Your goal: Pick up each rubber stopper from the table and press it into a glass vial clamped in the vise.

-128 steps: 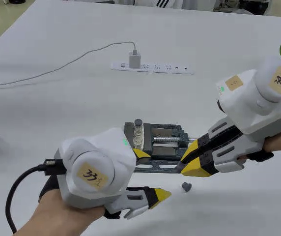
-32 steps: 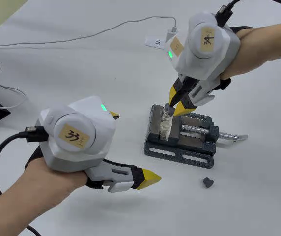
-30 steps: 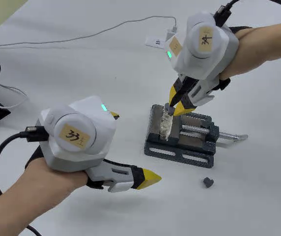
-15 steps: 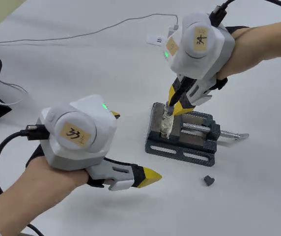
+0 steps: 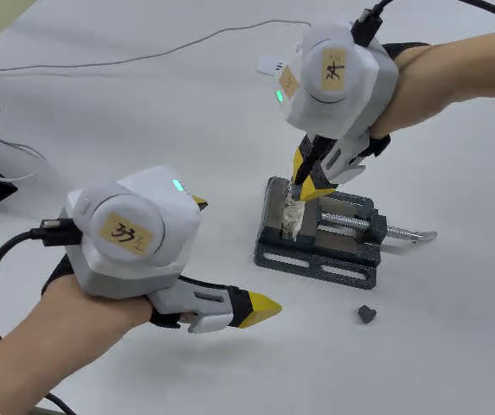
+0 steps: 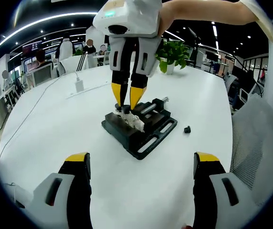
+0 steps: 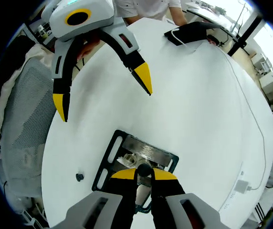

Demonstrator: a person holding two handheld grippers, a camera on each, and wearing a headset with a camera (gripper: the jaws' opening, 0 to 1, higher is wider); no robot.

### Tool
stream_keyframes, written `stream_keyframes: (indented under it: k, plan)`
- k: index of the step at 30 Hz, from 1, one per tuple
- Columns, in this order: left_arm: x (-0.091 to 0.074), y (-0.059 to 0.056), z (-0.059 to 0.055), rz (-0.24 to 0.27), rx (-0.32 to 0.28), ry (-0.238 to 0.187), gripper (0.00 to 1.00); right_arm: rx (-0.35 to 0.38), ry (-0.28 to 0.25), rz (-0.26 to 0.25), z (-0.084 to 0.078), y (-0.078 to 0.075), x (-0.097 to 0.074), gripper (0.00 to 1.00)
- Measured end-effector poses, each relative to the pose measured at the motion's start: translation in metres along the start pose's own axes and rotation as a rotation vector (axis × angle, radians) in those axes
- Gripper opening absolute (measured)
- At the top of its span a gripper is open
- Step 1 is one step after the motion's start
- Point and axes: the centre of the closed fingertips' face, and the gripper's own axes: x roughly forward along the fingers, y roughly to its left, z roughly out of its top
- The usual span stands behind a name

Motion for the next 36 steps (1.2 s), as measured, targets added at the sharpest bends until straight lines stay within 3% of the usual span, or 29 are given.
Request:
stream_keyframes:
  k: [7,11,13,16,21,36]
  plan:
    - [0.0022,-0.0026,0.0016,-0.004,0.001,-0.003,0.88,0.058,0.014,-0.014,0.0007,0.003,-0.0002,0.05]
    - [0.0027,-0.0027,0.0021,-0.004,0.0,-0.005,0.88,0.114,0.013,-0.02,0.0017,0.0019,0.0007,0.05]
    - [0.003,-0.0029,0.0021,-0.003,-0.002,-0.004,0.87,0.192,0.005,-0.028,0.0022,0.0012,0.001,0.05]
    - [0.0036,-0.0036,0.0021,-0.005,-0.003,-0.005,0.87,0.246,-0.001,-0.031,0.0025,0.0026,0.0006,0.05]
    - [0.0046,-0.0052,0.0018,-0.01,-0.003,-0.004,0.87,0.29,-0.004,-0.051,0.0029,0.0022,0.0011,0.05]
    - [0.0039,-0.006,0.0003,-0.015,-0.006,-0.001,0.86,0.256,-0.047,-0.06,0.0032,0.0008,0.0009,0.06]
